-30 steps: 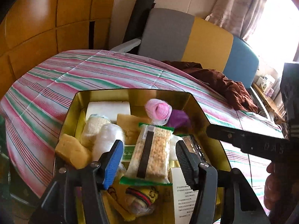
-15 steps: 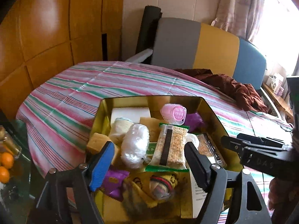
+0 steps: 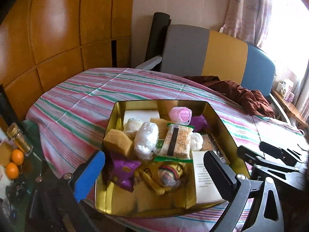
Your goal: Organize objects
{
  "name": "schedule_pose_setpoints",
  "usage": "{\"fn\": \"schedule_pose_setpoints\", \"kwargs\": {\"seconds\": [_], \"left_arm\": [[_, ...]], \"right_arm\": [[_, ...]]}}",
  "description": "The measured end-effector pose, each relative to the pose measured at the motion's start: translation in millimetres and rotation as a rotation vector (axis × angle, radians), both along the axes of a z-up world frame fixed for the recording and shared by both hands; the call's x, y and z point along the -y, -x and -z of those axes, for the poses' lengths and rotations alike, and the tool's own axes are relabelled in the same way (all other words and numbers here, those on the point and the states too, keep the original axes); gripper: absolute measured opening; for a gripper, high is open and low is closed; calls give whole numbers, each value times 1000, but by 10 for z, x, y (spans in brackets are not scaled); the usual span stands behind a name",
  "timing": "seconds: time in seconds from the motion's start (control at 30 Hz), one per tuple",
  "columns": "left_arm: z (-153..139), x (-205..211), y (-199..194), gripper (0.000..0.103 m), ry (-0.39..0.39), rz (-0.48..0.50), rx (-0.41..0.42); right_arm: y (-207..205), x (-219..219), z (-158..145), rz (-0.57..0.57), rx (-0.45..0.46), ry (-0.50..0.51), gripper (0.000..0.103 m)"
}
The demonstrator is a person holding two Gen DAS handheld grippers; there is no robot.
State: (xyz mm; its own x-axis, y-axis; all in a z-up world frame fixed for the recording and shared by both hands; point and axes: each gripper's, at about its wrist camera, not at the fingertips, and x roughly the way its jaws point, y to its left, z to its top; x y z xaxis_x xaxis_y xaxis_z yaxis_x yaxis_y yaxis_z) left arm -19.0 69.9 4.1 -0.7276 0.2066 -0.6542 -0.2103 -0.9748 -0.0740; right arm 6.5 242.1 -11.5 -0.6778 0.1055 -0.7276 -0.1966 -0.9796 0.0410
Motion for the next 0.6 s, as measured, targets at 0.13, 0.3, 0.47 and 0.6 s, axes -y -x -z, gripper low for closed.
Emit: {"fn": "schedule_pose_setpoints", "kwargs": {"seconds": [0.13,0.3,0.47,0.6], "left_arm": [[15,23,-71,103,10,-20,1],[-13,-1,-137,103,39,-51,-17],[-25,35,-163,103,22,-41,-18],[-29,51,-196,103,23,-39,-21]], "right_arm": [[-73,-13,42,20,2,-6,68],[-113,30,44,16,-6,-13,68],[-124,58,13,10,-18,-15,68],[-120,67,1,8,-21,-11,69]]}}
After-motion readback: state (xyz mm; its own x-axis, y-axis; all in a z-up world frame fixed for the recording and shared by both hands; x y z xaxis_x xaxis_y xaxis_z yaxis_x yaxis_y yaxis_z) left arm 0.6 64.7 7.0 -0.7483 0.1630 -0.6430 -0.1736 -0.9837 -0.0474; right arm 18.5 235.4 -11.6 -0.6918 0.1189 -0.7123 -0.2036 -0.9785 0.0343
